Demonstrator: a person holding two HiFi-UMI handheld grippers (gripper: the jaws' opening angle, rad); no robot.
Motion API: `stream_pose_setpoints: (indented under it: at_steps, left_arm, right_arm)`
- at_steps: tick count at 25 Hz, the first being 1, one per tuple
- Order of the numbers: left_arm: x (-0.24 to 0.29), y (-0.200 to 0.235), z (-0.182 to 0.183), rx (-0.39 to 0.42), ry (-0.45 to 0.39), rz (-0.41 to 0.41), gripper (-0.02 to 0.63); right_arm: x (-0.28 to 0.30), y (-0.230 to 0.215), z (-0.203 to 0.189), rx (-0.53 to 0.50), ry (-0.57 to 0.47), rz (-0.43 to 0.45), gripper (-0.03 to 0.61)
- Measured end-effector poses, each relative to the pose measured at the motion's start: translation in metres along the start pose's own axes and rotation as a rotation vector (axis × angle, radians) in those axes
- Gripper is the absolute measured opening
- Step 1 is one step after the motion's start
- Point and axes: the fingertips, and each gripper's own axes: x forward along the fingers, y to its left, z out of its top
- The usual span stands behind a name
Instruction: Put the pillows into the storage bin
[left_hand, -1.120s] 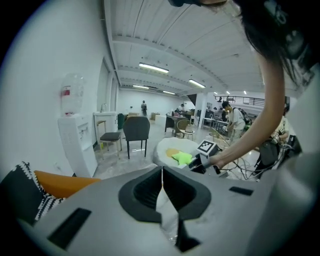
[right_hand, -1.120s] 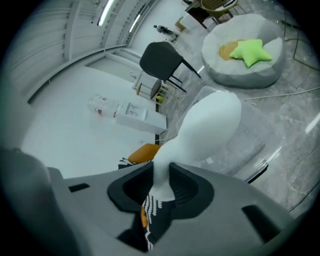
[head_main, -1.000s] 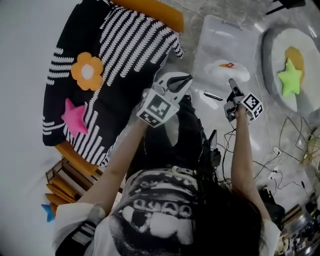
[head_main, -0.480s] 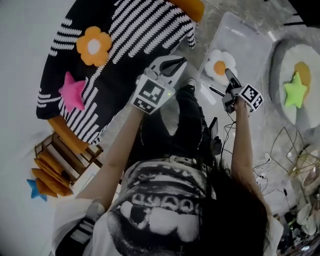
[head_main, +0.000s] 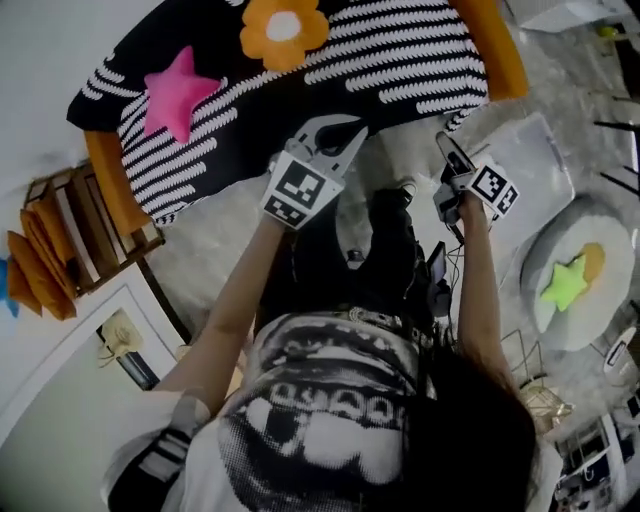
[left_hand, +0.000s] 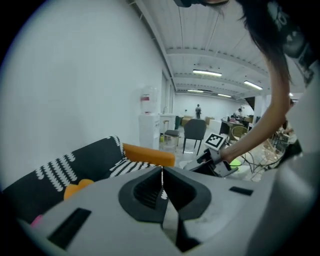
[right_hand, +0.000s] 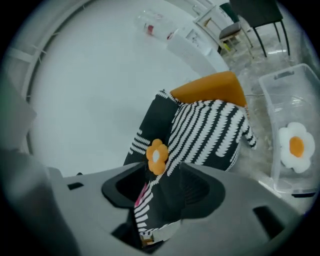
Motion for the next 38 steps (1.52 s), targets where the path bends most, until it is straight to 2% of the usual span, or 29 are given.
stream_pose_setpoints:
  at_steps: [5, 10, 13, 17, 24, 28, 30, 33, 38]
  left_arm:
    - [-0.081, 0.099, -0.055, -0.048, 0.010, 0.065, 0.006]
    - [-0.151, 0.178, -0.109, -0.113, 0.026, 0.119, 0.006]
    - [-0.181, 0.213, -0.128, -0.139, 0.016, 0.158, 0.006]
    - [-0.203, 0.238, -0.145, -0.185, 0.002, 0.208, 0.006]
    - [-0.210, 0.269, -0.177, -0.284, 0.022, 0.290, 0.006]
    - [-0.200, 0.295, -0.181, -0.275, 0.036, 0.339, 0.006]
    - [-0.193, 0.313, -0.187, -0.280, 0.056, 0.365, 0.006]
    - [-0.179, 0.329, -0.201, -0.338, 0.071, 0.398, 0.006]
    - [-0.148, 0.348, -0.229, -0.396, 0.102, 0.427, 0.006]
  right_arm:
    - [0.113, 0.086, -0.052, -0.039, 0.065, 0.030, 0.202]
    - [0.209, 0.145, -0.106, -0.071, 0.147, 0.033, 0.204]
    - [0.255, 0.170, -0.134, -0.099, 0.206, 0.030, 0.206]
    - [0.298, 0.187, -0.155, -0.135, 0.279, 0.019, 0.208]
    - [0.363, 0.195, -0.169, -0.157, 0.391, 0.020, 0.207]
    - [0.401, 0.182, -0.168, -0.155, 0.460, 0.005, 0.209]
    - [0.421, 0.171, -0.168, -0.155, 0.499, -0.016, 0.209]
    - [0.445, 0.144, -0.167, -0.158, 0.553, -0.054, 0.213]
    - [0.486, 0.082, -0.152, -0.202, 0.589, -0.160, 0.271]
